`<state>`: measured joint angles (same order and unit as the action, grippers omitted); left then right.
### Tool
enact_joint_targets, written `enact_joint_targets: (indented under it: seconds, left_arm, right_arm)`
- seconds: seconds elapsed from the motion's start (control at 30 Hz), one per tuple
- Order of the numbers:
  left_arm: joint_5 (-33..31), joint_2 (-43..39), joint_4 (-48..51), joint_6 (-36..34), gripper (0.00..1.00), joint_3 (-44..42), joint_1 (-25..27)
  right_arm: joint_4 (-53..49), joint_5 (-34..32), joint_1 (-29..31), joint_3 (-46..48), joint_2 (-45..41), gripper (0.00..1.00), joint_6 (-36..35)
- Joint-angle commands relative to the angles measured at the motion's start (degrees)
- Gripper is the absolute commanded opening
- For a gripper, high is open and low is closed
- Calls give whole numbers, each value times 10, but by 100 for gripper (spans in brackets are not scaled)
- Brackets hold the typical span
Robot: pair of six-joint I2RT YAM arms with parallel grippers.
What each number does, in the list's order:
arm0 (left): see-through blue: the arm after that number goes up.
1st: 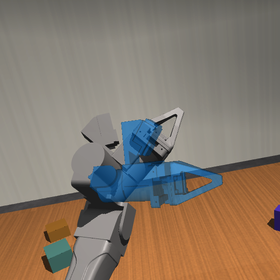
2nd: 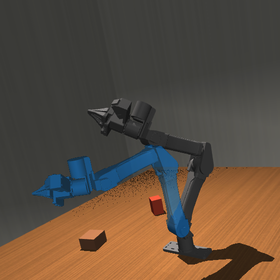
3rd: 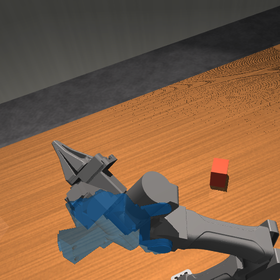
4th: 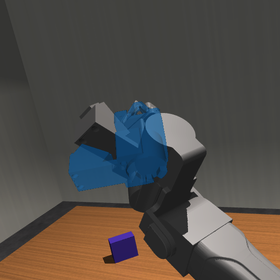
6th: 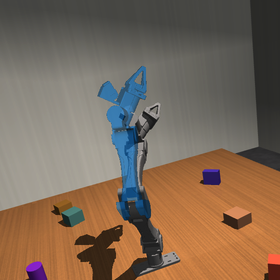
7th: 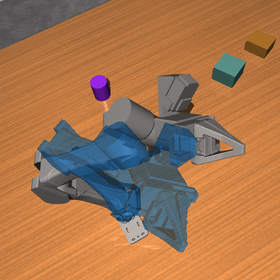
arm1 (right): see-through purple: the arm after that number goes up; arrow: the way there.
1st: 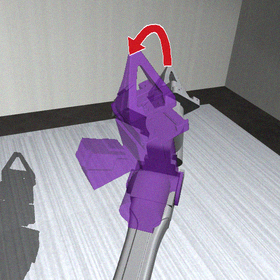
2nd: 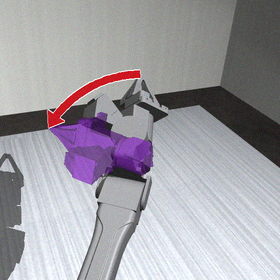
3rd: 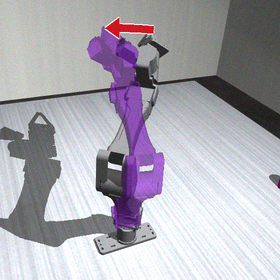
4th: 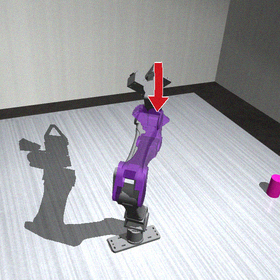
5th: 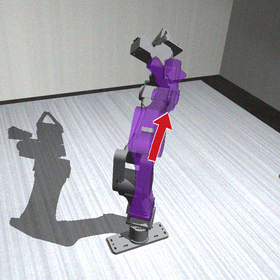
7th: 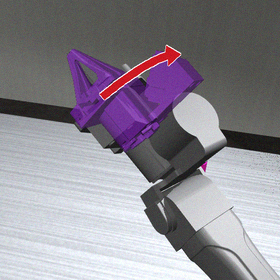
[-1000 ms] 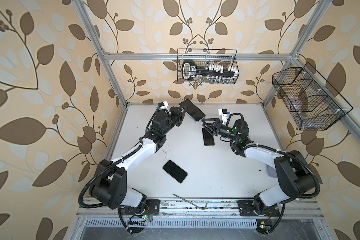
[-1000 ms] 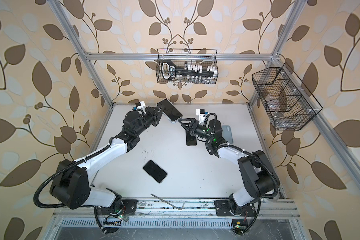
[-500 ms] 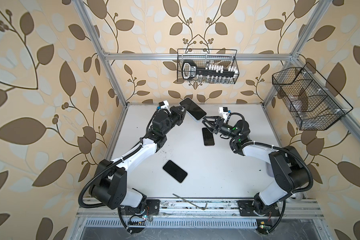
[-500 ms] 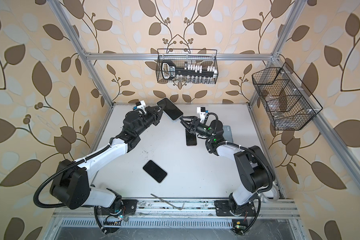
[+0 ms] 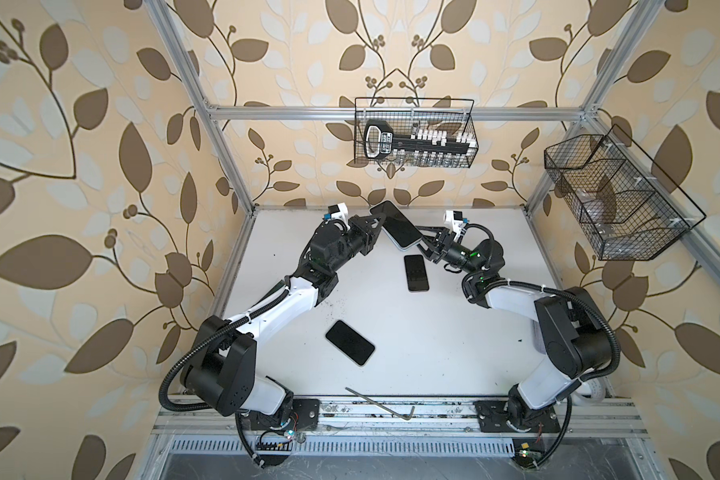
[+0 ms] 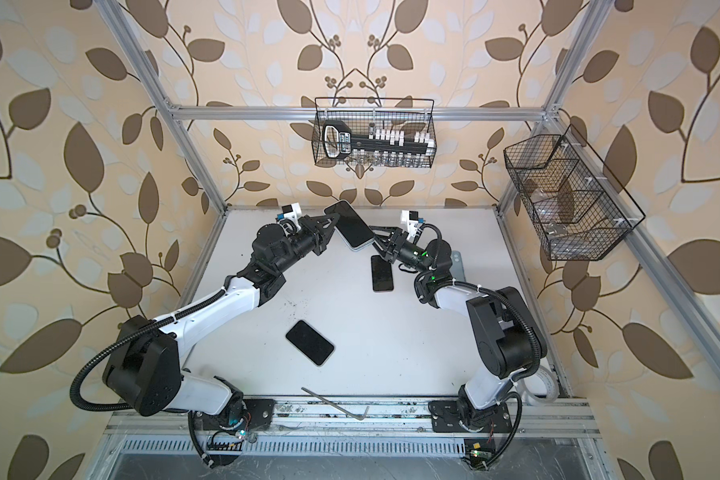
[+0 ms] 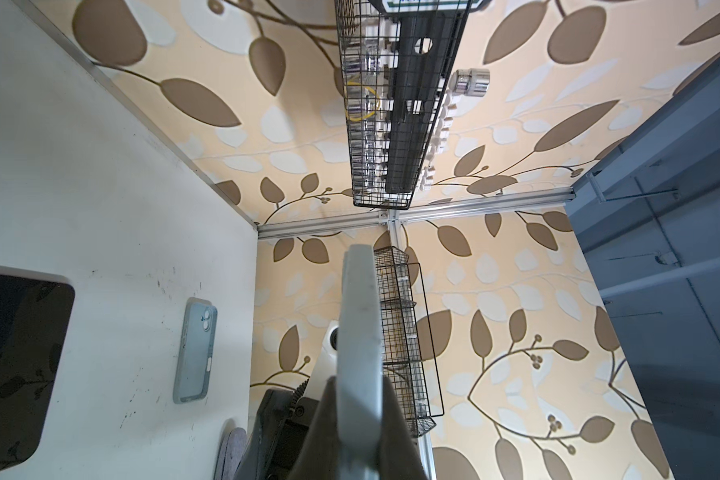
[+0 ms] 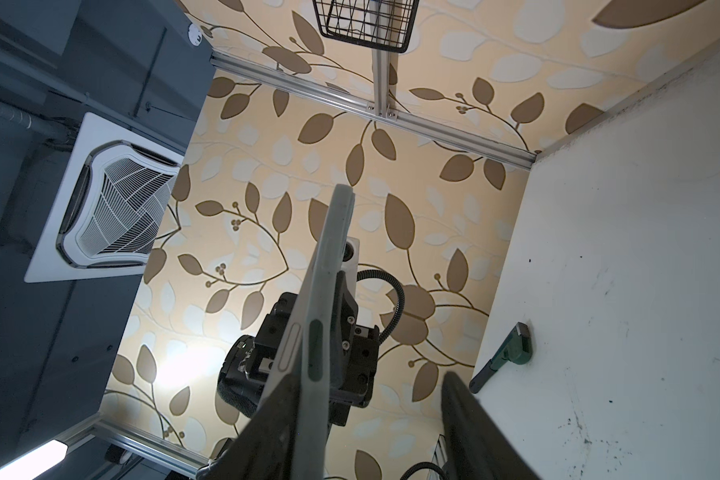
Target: Take the phone out of the phone case
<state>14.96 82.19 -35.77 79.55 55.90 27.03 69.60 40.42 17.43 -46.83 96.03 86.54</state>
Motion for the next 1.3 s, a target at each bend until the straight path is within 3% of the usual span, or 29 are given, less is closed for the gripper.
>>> enact_joint_targets:
  seconds: [0.0, 0.47, 0.53, 0.63, 0.83, 1.13, 1.27]
  left_arm:
    - [10, -2, -43, -11, 0, 30, 4]
    - [13, 60, -26, -36, 0, 78, 0]
    - [12, 62, -25, -38, 0, 75, -1]
    - [12, 66, -24, -39, 0, 71, -2]
    - [14, 73, -22, -40, 0, 68, -6]
    - [14, 88, -19, -35, 34, 65, -6]
    - [10, 87, -13, -33, 43, 56, -6]
  right_arm:
    - [39, -3, 11, -15, 1, 53, 21]
    - [32, 10, 14, 9, -29, 46, 20]
    - [33, 13, 13, 9, -34, 39, 21]
    - [31, 12, 13, 8, -39, 12, 25]
    - [29, 6, 12, 10, -49, 2, 36]
    - [22, -10, 11, 18, -65, 0, 47]
    - [29, -17, 10, 19, -65, 0, 55]
